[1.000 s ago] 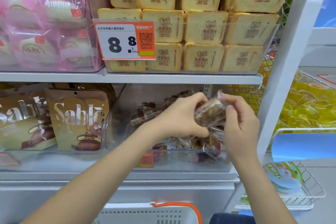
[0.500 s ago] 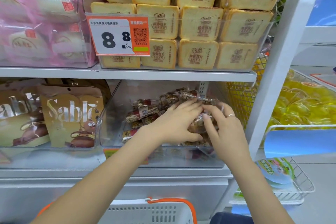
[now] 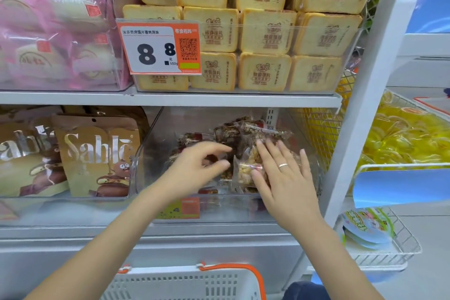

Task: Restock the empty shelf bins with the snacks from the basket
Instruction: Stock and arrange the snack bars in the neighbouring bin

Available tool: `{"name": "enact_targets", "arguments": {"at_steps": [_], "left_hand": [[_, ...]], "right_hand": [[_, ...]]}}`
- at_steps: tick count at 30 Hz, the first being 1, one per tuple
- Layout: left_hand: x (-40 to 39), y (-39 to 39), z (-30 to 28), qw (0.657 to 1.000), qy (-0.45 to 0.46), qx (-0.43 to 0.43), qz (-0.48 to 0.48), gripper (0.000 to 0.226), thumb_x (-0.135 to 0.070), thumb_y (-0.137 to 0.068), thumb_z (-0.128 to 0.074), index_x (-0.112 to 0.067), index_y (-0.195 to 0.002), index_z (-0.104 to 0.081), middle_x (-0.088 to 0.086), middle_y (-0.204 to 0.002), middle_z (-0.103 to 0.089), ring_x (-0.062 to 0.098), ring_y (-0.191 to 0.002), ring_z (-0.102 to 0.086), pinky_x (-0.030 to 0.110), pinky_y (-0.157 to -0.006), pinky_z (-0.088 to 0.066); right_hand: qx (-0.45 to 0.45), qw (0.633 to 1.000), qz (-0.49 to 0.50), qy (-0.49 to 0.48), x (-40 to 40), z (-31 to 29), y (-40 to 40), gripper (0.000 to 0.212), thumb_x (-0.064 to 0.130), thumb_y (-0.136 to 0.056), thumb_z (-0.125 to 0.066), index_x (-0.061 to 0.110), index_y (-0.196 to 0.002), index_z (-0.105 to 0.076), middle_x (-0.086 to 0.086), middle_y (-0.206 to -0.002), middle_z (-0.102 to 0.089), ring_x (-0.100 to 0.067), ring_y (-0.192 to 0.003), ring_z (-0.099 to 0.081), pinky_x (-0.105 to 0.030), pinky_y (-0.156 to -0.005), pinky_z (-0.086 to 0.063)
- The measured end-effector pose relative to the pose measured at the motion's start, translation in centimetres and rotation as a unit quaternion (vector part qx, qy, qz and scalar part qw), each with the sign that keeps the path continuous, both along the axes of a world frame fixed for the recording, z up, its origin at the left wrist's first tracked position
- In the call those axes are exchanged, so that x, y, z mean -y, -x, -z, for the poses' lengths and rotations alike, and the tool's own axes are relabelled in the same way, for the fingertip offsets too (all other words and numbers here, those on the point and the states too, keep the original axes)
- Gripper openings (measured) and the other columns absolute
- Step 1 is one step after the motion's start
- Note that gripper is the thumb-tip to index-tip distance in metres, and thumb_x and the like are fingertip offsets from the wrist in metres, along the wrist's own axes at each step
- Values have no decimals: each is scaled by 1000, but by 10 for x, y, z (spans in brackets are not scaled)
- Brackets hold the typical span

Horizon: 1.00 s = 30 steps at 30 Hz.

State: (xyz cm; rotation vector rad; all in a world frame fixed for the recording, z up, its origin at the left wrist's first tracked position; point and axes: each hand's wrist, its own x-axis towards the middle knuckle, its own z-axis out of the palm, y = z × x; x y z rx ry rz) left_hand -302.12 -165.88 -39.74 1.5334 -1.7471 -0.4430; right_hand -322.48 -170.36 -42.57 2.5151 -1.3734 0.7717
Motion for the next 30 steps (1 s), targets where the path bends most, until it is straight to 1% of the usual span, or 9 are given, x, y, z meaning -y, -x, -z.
{"name": "enact_targets", "arguments": {"at_steps": [2, 5, 7, 11, 16, 19, 22, 26, 30], "left_hand": [[15, -27, 0, 995, -12, -1, -97, 30, -18, -92, -58, -20, -122, -58, -6, -120, -60, 4, -111, -56, 12, -91, -40], [49, -62, 8, 965, -145, 138, -171, 55, -20, -90, -62, -12, -140, -39, 8, -139, -47, 24, -125, -48, 27, -96, -39], [70, -67, 14, 942, -217, 213, -144, 80, -22, -85, -69, -13, -148, -22, 10, -150, -32, 28, -134, -36, 33, -105, -36], [100, -72, 4, 934, -243, 249, -83, 115, -27, -72, -81, -20, -152, 1, 6, -159, -1, 24, -146, -7, 36, -117, -15], [117, -79, -3, 885, -392, 251, 3, 125, -58, -63, -78, -31, -150, 7, 1, -160, -5, 18, -144, -14, 34, -115, -20], [122, -67, 14, 872, -392, 292, -32, 132, -78, -50, -70, -37, -149, 7, 4, -159, 8, 28, -146, 1, 47, -117, -11], [118, -58, 26, 896, -338, 280, -67, 126, -65, -52, -77, -35, -149, -3, 6, -155, -13, 36, -141, -12, 50, -112, -25], [110, -60, 18, 931, -307, 188, -63, 97, -33, -64, -80, -18, -143, -26, 4, -129, -48, 22, -113, -50, 37, -94, -49], [96, -57, 6, 926, -322, 178, -83, 88, -26, -66, -79, -15, -140, -33, 2, -123, -50, 18, -107, -52, 30, -87, -50]], "right_hand": [[-10, 999, 18, -30, 3, 1, -1, 61, 52, -95, -13, 28, -148, -30, 3, -151, -36, -17, -142, -27, -42, -116, 0], [-8, 999, 32, -34, 5, -1, -4, 62, 51, -94, -11, 27, -148, -31, 2, -150, -38, -17, -142, -27, -42, -115, 3], [-5, 999, 33, -33, 5, -2, -6, 62, 51, -93, -14, 26, -147, -33, 0, -148, -41, -18, -141, -30, -42, -115, 3], [1, 999, 33, -27, 8, -4, -8, 61, 50, -93, -18, 25, -144, -40, 0, -144, -46, -19, -138, -37, -41, -115, 1], [11, 999, 41, -5, 12, -5, -11, 56, 47, -92, -27, 22, -136, -52, -3, -134, -57, -22, -127, -51, -44, -113, -11], [20, 999, 48, -2, 16, -6, -15, 56, 47, -91, -29, 21, -133, -55, -2, -131, -59, -22, -123, -53, -44, -112, -15], [20, 998, 59, -7, 16, -7, -18, 56, 48, -89, -29, 23, -132, -56, -1, -131, -59, -22, -123, -53, -45, -113, -17], [21, 997, 65, -21, 16, -7, -20, 59, 50, -89, -25, 24, -134, -54, 0, -135, -56, -21, -126, -50, -46, -114, -18], [22, 997, 61, -30, 14, -10, -20, 61, 50, -88, -23, 24, -133, -54, 0, -135, -56, -21, -126, -50, -47, -113, -23]]}}
